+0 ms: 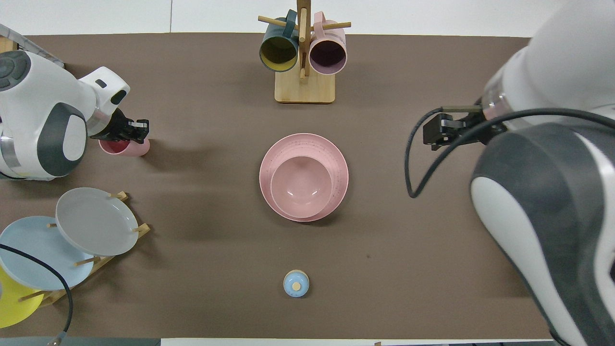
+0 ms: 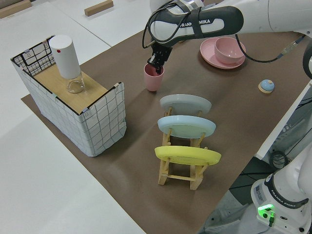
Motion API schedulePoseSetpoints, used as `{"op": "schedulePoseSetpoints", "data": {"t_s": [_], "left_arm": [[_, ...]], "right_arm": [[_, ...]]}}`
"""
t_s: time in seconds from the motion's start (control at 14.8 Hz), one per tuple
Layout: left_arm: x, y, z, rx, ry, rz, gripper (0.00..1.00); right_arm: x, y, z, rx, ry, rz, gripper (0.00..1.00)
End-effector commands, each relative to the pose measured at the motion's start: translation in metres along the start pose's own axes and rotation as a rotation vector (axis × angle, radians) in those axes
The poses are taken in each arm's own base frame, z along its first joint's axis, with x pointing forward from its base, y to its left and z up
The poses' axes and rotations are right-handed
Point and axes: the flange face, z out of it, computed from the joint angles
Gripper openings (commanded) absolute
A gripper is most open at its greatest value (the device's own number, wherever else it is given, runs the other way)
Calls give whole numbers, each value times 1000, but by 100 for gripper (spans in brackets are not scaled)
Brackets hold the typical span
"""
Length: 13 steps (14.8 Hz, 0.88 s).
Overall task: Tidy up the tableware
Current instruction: 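Open the right gripper and withdraw while the left gripper lifts the cup, then carry the pink cup with the left gripper over the bowl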
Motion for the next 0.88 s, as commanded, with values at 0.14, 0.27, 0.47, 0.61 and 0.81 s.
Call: {"op": "schedulePoseSetpoints", "data": {"t_s": [0.14, 0.27, 0.47, 0.61, 0.81], "left_arm": [[-14, 82, -119, 10, -78, 44, 0], [-24, 133, -148, 0, -93, -19, 0], [-47, 231, -149, -29, -88, -117, 0], [-74, 294, -144, -45, -53, -90, 0], [-95, 349, -109, -53, -26, -89, 0]], "right_arm": [[-26, 55, 25, 35, 6, 5, 100], [-26, 74, 16, 22, -21, -74, 100], [-11, 108, 15, 16, -39, -43, 100], [-12, 119, 16, 17, -57, -74, 100], [-11, 134, 19, 22, -62, -129, 100]]}}
